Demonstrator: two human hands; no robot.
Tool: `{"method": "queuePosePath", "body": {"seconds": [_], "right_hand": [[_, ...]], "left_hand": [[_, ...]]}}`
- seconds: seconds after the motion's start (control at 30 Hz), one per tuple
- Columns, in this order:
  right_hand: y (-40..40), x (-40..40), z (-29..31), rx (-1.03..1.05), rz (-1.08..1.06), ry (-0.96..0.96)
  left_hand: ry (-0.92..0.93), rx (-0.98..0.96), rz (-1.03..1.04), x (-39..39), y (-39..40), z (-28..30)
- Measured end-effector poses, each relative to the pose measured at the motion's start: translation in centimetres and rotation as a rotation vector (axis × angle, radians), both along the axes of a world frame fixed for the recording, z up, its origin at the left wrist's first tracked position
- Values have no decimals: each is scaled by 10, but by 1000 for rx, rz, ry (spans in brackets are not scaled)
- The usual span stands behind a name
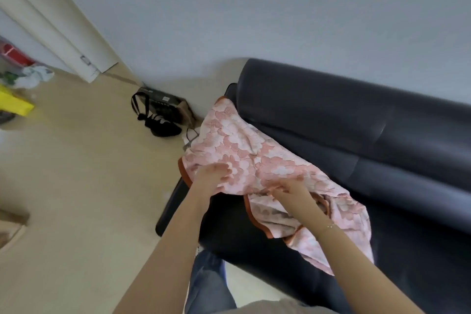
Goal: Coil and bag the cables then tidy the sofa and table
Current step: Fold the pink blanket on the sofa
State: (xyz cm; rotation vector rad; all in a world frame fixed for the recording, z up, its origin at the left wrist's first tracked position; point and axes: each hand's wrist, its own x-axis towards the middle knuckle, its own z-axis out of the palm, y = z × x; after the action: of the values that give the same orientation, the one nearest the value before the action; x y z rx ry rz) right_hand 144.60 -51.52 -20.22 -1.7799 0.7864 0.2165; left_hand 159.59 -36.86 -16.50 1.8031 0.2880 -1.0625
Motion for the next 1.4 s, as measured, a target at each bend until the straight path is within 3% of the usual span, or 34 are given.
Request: {"method": "queuePosePath", "body": {"seconds": [0.1, 0.3, 0.4, 0.53, 0.63, 0.73, 0.87, 0.97, 1.03, 1.1, 1.2, 1.3, 1.4], "right_hand": [[32, 38, -13, 2, -155, 18], [129, 107, -49, 86, -461, 141], [170, 131, -64, 105, -449, 192], [202, 149, -87, 159, -506, 261], [215, 154, -98, 230, -550, 298], [221, 153, -107, 273, -645, 326], [218, 153, -107, 415, -852, 303], [218, 159, -103, 646, -1093, 213], [218, 168, -99, 841, -1128, 132], [220, 182, -87, 1083, -1191, -50], [220, 193, -72, 1421, -1407, -470], [216, 188, -54, 1490, -1546, -752], [207, 176, -39, 1377, -1603, -733]], "left_hand": [[6, 18, 28, 64, 49, -49], [147, 261, 14, 146, 124, -142], [254, 218, -44, 162, 125, -174], [307, 130, 43, 184, 111, -214], [304, 121, 6, 192, 102, -228], [166, 184, -52, 199, 91, -232], [114, 9, -46, 205, 80, -201], [97, -151, -93, 202, 84, -163], [76, -214, -118, 195, 91, -140], [79, -272, -144, 188, 102, -118], [102, -289, -149, 178, 113, -94], [91, -260, -145, 179, 118, -76], [66, -230, -228, 181, 116, -64]]}}
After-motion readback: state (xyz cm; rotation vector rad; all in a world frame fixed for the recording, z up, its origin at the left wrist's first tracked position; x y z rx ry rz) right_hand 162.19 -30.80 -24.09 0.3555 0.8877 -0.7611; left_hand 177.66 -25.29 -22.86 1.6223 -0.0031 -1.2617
